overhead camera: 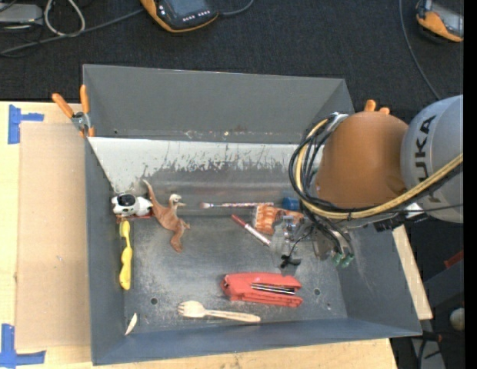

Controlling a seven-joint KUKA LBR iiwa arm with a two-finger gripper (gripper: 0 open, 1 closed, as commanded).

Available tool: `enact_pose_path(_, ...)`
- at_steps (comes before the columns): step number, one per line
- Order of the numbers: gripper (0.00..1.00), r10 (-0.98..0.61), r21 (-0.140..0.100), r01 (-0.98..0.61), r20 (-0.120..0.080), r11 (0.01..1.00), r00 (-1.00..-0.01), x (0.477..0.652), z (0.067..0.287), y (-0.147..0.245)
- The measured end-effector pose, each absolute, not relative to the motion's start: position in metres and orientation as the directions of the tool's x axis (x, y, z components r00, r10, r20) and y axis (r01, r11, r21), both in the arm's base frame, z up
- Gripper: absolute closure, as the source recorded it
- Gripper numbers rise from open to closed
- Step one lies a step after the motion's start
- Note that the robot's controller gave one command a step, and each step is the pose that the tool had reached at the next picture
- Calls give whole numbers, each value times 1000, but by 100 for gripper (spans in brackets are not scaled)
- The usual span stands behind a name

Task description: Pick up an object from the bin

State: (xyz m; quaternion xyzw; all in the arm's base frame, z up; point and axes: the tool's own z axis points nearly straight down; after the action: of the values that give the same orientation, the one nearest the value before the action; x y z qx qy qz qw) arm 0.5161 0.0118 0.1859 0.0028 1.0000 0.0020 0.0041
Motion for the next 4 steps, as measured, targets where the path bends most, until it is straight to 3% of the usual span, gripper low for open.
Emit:
enact_pose_path(1,100,-67,5,-67,-11,998,-998,515,180,27)
enact_pose_path(2,100,78,5,78,-8,997,-997,504,166,22)
enact_pose_path(3,100,241,8,241,-9,971,-970,491,124,19)
enact_pose_path(4,100,281,6,281,-6,960,-960,467,100,29)
